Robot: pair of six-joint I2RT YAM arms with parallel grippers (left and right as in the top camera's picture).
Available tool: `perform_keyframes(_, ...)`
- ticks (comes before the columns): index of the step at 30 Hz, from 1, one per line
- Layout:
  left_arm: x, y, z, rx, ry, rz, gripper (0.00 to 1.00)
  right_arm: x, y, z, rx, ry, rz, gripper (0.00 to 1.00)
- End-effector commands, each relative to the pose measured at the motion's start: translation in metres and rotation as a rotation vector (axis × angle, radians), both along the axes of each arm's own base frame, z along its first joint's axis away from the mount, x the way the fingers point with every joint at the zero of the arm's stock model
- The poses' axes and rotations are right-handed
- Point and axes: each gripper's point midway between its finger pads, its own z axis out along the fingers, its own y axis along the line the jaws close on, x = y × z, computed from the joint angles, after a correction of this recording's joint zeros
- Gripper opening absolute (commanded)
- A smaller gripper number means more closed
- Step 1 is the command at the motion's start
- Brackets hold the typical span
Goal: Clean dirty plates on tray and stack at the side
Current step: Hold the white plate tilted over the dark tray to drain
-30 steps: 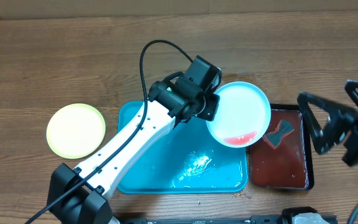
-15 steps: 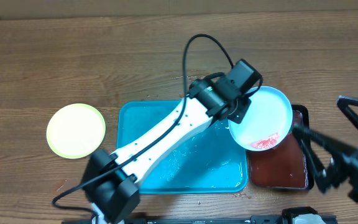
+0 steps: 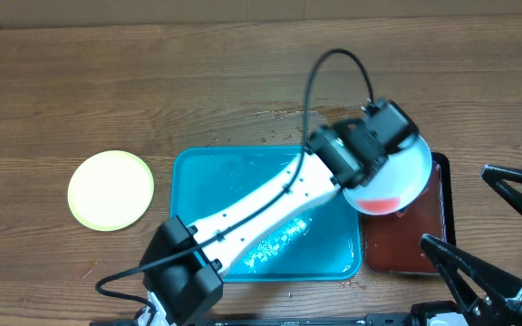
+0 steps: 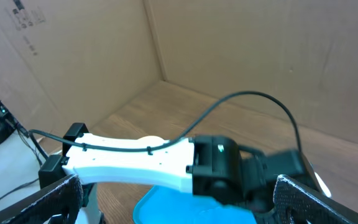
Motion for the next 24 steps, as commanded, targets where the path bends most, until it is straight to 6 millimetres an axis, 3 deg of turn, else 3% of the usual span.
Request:
perform_keyframes(1,0.001,-0.003,0.022,0.085,-0.158,-0.012,0.04,-0.008,0.003,0.004,-0.009,-0.040,0.036,1.00)
perform_keyframes(17,-0.008,-0.017,0.049,0.216,-0.391,-0.058,0.04,-0.017,0.011,0.007,-0.021,-0.077,0.111,1.00)
perform_keyframes(24,-0.018,-0.037,0.061,0.249,-0.476,-0.155,0.04,-0.017,0.011,0.007,-0.021,-0.077,0.111,1.00)
